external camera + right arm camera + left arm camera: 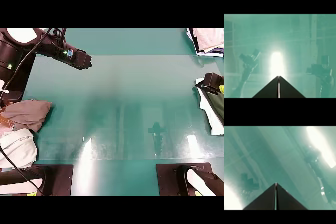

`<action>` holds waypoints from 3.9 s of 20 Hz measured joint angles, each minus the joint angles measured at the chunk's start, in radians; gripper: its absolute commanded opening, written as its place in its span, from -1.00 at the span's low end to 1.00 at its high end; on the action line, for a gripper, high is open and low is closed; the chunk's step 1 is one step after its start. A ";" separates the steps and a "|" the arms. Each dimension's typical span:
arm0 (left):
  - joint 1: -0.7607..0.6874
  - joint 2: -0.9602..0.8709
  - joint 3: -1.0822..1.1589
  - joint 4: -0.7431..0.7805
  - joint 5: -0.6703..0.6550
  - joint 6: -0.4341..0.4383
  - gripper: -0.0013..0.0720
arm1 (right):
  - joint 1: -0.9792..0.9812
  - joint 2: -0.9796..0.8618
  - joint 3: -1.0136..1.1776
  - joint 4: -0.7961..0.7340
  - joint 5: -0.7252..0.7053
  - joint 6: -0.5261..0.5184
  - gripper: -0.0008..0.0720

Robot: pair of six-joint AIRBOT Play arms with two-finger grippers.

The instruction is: Fold the shirts.

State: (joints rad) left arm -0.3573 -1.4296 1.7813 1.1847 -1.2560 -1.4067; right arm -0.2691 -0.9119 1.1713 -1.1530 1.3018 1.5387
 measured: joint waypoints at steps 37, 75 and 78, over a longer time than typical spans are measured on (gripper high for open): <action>0.492 0.228 -0.737 0.526 0.011 -0.161 0.24 | 0.000 0.000 -0.001 0.000 0.012 -0.040 -0.93; -0.191 0.013 0.060 -0.253 0.218 0.186 0.86 | 0.000 0.001 0.288 0.010 0.013 -0.041 -0.93; -0.173 -0.038 0.071 -0.237 0.213 0.177 0.70 | 0.000 0.001 0.252 0.010 0.023 -0.041 -0.93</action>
State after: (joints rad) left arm -0.5301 -1.4673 1.8523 0.9478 -1.0428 -1.2297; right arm -0.2695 -0.9112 1.4231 -1.1431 1.3251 1.4979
